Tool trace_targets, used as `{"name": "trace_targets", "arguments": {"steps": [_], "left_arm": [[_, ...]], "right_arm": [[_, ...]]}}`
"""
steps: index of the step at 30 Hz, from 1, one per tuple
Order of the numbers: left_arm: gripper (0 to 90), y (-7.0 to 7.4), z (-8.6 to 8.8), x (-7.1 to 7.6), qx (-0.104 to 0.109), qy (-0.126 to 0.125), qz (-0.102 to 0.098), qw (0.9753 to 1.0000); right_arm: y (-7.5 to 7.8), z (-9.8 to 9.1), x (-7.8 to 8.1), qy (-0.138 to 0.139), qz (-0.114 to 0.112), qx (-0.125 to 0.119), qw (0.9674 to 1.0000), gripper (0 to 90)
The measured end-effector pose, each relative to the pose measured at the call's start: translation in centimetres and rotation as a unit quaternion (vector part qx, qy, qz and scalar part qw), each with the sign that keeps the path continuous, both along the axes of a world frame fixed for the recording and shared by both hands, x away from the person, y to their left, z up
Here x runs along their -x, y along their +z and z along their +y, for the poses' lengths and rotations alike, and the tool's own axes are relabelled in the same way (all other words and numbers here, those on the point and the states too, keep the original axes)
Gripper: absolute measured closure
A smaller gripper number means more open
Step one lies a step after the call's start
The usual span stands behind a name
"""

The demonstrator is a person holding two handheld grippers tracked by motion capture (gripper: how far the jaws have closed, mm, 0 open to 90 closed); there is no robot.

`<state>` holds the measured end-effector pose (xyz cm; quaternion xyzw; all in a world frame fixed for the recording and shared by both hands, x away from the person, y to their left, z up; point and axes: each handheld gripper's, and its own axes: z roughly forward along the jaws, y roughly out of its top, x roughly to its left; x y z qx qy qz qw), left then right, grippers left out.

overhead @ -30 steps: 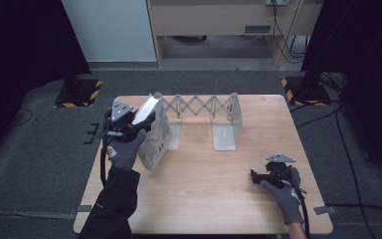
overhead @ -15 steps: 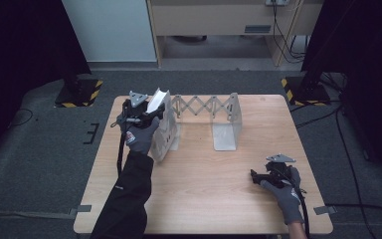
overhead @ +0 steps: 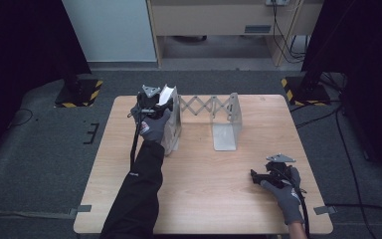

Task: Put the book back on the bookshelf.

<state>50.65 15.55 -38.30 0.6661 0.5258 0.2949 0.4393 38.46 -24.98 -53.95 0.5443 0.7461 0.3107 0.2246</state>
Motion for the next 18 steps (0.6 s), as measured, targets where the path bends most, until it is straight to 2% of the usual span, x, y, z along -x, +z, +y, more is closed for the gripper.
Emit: {"name": "trace_targets", "arguments": {"steps": [4,7,11,13,15,18], "left_arm": [[51.7,-0.5,-0.5,0.2,-0.013,-0.007,-0.015,0.9998],[49.9,-0.6,-0.6,0.6,-0.015,-0.014,-0.028,0.9994],[40.3,-1.0,-0.1,1.8,0.006,-0.034,-0.039,0.9987],[37.2,-1.3,0.7,2.7,0.024,-0.047,-0.040,0.9978],[37.8,-1.7,1.4,3.6,0.034,-0.056,-0.037,0.9972],[37.7,-2.5,2.2,5.5,0.035,-0.072,-0.040,0.9960]], "right_arm": [[0.0,0.0,0.0,0.000,0.000,0.000,1.0000,2.3],[0.0,0.0,0.0,0.000,0.000,0.000,1.0000,2.4],[0.0,0.0,0.0,0.000,0.000,0.000,1.0000,2.3],[0.0,0.0,0.0,0.001,-0.001,0.001,1.0000,2.4],[0.0,0.0,0.0,0.001,0.000,0.001,1.0000,2.3],[0.0,0.0,0.0,0.001,-0.001,0.001,1.0000,2.3]]}}
